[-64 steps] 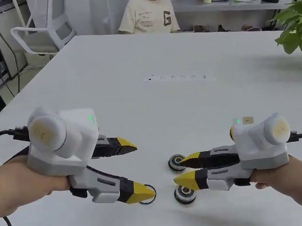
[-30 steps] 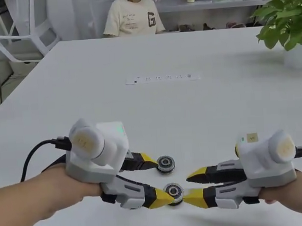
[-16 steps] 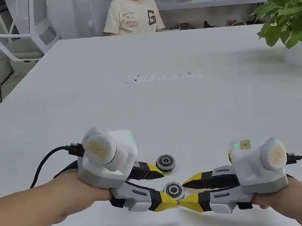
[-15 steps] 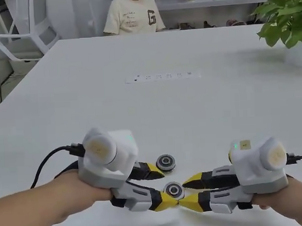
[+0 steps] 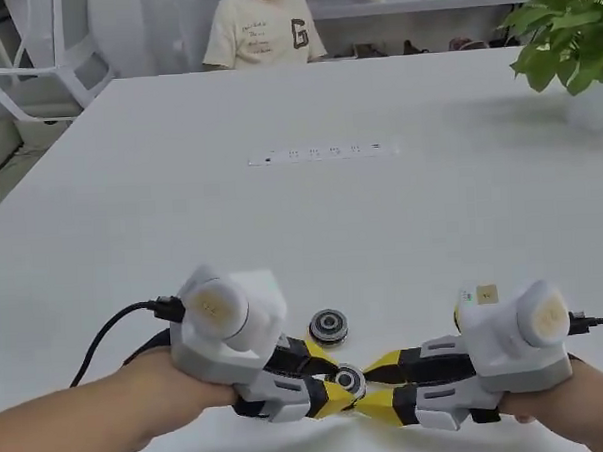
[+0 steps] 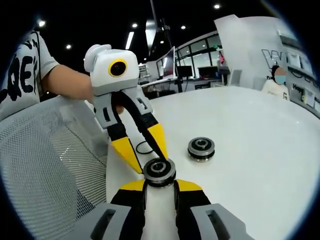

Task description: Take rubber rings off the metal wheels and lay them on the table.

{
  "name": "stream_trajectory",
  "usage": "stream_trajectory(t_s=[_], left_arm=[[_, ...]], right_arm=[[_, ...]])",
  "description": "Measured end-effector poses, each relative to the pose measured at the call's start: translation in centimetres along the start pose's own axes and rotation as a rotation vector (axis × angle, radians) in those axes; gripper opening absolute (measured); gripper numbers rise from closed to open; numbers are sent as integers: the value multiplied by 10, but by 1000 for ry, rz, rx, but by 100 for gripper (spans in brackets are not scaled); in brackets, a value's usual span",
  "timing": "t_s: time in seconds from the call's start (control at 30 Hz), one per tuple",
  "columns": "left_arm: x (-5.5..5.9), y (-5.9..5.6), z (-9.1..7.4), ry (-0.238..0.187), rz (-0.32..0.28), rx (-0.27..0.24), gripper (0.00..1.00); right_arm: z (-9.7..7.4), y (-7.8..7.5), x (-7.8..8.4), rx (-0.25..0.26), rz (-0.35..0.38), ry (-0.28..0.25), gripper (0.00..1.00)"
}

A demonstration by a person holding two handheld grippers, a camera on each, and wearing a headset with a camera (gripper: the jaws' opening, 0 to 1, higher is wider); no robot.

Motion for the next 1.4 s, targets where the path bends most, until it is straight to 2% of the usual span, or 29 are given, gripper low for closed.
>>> stream_trajectory(t_s=[0.43, 1.03, 1.13, 1.17, 1.2, 1.23, 1.4], left_arm=[[-1, 2, 3, -3, 63, -74, 7], [0, 3, 2, -15, 51, -84, 7], [0, 3, 2, -15, 49, -85, 7], [0, 3, 2, -16, 49, -85, 7], [0, 3, 2, -18, 47, -87, 7], [0, 3, 2, -17, 48, -88, 7], [0, 3, 2, -17, 49, -93, 7]], right_arm=[[0, -1, 1, 9, -14, 6, 16], [-1, 1, 2, 21, -12, 21, 13], [-2, 0, 2, 22, -13, 25, 10], [-3, -1, 5, 32, -21, 43, 6], [-3, -2, 5, 32, -11, 40, 6], [-3, -3, 4, 32, -2, 36, 0], [-3, -4, 4, 30, 61, 25, 0]])
Point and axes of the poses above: the centre of the closed fingertips' face, and the gripper's own axes: z roughly forward along the fingers, y roughly to its left, x roughly out of its underside, the point moved 2 cm from there along -z, roughly backward along the fingers, and after that the axes turned 15 degrees about y, right-handed, at the moved point
